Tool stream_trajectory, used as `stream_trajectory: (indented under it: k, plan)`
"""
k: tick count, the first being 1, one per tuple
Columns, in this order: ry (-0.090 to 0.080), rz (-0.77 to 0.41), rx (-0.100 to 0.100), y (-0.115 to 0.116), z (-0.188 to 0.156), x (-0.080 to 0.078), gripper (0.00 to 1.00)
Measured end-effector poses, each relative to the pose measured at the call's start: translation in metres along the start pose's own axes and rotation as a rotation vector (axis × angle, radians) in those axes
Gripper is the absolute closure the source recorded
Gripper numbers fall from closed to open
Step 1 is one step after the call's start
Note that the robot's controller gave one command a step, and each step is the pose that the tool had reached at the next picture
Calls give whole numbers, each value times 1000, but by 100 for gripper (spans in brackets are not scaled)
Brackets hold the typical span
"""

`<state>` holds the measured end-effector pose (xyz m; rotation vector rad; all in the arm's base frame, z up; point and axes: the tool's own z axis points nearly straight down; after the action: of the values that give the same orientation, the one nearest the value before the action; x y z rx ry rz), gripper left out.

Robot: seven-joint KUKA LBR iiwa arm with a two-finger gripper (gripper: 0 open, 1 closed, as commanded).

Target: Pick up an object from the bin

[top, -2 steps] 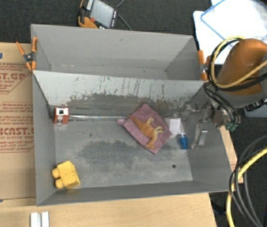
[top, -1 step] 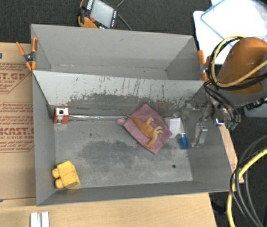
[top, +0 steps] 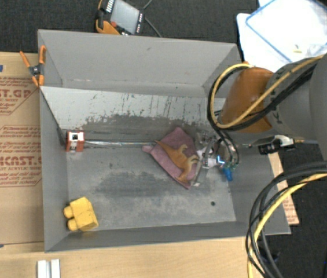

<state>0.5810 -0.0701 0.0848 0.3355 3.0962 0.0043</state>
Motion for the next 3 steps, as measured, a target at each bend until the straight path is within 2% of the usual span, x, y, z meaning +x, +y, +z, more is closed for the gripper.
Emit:
stream_trajectory:
  k: [1,2,3]
  plan:
    - [21,-4,6,-4,11,8,0]
    - [10,151,0,6,-16,13,0]
    - [18,2,6,-3,10,8,0]
